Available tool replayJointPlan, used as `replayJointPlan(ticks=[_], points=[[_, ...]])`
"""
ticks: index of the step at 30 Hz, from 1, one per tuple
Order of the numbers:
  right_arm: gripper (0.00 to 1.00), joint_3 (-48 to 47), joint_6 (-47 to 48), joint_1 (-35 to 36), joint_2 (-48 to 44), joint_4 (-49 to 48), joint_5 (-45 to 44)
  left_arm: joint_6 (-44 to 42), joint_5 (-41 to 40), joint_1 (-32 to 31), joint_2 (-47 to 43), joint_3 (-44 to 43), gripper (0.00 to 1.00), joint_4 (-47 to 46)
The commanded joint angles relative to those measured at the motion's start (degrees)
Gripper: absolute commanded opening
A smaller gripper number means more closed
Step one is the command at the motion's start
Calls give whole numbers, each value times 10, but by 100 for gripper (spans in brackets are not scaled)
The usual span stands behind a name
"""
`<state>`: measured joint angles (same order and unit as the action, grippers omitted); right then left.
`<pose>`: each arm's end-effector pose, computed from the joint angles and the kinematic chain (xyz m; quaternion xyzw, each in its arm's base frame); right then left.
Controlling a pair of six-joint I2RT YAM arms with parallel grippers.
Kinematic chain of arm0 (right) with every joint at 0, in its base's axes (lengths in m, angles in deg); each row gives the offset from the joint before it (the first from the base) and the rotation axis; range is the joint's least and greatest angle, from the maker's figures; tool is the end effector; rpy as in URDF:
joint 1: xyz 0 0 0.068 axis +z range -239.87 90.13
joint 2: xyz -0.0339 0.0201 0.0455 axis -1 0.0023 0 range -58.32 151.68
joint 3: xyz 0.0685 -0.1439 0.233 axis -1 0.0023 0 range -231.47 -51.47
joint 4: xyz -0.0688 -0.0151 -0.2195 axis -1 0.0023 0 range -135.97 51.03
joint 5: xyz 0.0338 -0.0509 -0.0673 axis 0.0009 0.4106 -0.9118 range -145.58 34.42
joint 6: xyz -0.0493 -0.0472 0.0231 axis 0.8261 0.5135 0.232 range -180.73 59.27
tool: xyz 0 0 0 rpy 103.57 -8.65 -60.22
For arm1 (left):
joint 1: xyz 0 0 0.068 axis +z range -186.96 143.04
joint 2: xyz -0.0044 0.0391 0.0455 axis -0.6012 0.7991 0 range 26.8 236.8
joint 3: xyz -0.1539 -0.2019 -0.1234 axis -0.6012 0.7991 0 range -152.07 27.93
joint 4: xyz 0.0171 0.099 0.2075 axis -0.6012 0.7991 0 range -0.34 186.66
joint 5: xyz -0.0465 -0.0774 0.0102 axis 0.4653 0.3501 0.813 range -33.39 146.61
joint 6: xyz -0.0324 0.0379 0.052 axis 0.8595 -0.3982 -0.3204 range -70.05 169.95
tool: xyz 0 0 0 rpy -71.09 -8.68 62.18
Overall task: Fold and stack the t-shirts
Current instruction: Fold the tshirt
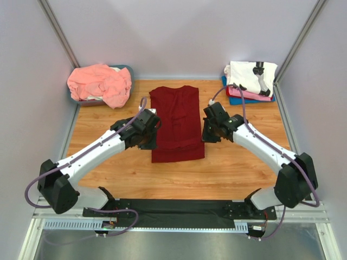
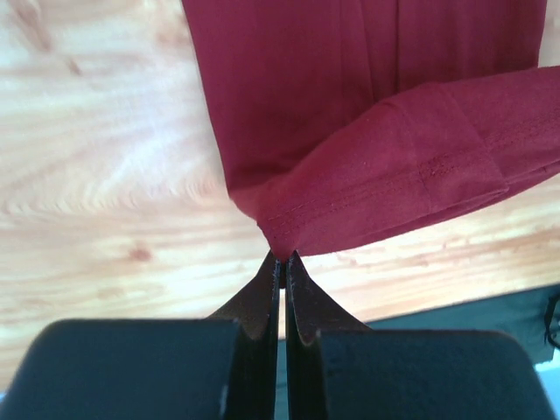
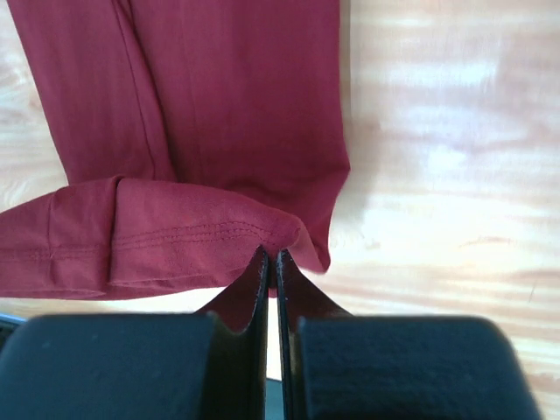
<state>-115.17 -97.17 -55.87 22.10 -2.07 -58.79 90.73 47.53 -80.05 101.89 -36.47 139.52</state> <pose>0.2174 0.1426 0.2637 0.0277 0.9665 0.1241 0.2227 0.1773 -0.1530 0.2821 -0.0006 0.9643 -0.1124 0.2396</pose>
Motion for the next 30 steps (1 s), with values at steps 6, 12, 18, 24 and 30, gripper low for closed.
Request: replayJointPlan(ticks=[6, 12, 18, 24, 30], points=[[0, -111, 67, -51, 112, -4, 57, -85, 31, 60, 88, -90, 0, -19], [0, -158, 88, -71, 175, -2, 66, -100, 43, 85, 145, -127, 0, -30], [0, -193, 101, -89, 218, 3, 79, -110, 44, 99, 190, -163, 0, -24], [1, -231, 111, -104, 250, 10, 91, -119, 48, 120, 215, -184, 0, -21], [0, -259, 120, -114, 277, 15, 100, -133, 51, 138, 247, -214, 0, -18]])
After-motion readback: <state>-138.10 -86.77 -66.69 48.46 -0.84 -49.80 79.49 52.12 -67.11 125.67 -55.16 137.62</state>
